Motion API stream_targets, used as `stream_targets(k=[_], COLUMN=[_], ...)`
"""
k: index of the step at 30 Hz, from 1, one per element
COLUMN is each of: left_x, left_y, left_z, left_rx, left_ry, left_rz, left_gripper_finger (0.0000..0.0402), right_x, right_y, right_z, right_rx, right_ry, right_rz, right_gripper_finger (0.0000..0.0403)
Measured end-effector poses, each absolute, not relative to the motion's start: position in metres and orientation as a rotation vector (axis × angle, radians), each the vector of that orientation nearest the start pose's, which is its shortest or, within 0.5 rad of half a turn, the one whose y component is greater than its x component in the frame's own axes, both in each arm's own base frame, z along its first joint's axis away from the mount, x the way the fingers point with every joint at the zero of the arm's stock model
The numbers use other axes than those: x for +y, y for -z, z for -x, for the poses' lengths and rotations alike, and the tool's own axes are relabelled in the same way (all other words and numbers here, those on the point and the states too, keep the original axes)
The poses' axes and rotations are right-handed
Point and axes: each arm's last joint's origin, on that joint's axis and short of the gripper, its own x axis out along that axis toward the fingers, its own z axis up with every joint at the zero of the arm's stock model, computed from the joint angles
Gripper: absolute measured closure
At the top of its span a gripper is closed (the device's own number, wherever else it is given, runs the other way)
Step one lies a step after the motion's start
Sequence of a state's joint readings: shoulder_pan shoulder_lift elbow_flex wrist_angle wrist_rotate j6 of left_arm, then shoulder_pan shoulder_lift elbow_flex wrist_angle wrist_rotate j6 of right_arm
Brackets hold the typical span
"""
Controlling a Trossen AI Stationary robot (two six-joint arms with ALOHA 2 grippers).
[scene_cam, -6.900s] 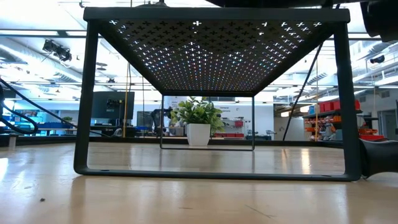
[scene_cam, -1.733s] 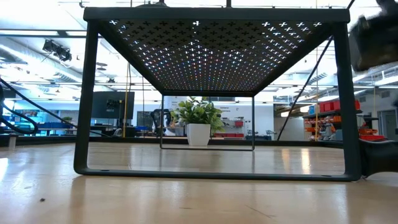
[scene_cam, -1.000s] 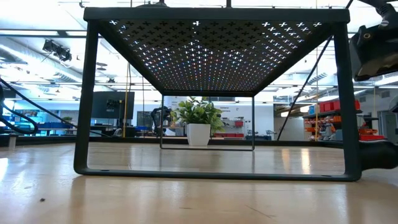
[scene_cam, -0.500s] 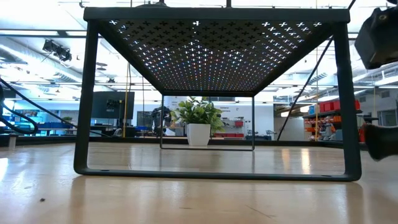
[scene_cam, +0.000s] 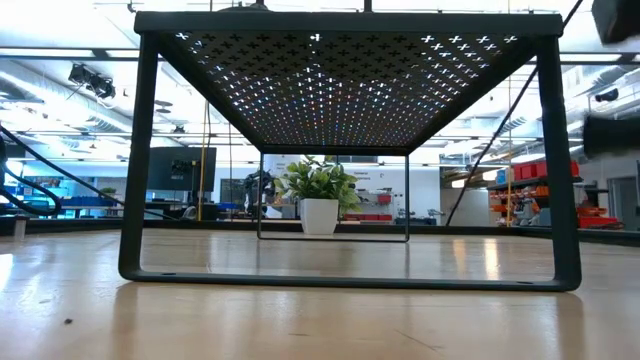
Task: Pick & Place candle stick holders
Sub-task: Align the black candle holder with the black candle holders on the shelf
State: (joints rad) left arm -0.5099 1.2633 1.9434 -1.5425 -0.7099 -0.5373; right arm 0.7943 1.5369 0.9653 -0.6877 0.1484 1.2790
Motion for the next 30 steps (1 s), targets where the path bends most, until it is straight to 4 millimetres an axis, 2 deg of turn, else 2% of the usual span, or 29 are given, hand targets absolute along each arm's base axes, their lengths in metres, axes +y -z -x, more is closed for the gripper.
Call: stream_targets(k=[9, 16, 30], left_x=[-0.057, -0.057, -0.057], left_y=[-0.488, -0.488, -0.488], left_z=[-0.141, -0.141, -0.141], left_rx=[0.626, 0.626, 0.627], left_ry=[-0.365, -0.365, -0.365], left_rz=[0.019, 0.018, 0.018], left_gripper_finger=[0.0232, 0.0232, 0.0232], right_x=[0.185, 0.179, 0.202], right_y=[-0.237, -0.257, -0.289], right_z=[-0.182, -0.175, -0.184], right_rx=[0.907, 0.694, 0.193], right_ry=[0.245, 0.255, 0.291], right_rz=[-0.518, -0.460, -0.262], right_gripper_finger=[0.0401, 0.0401, 0.0401])
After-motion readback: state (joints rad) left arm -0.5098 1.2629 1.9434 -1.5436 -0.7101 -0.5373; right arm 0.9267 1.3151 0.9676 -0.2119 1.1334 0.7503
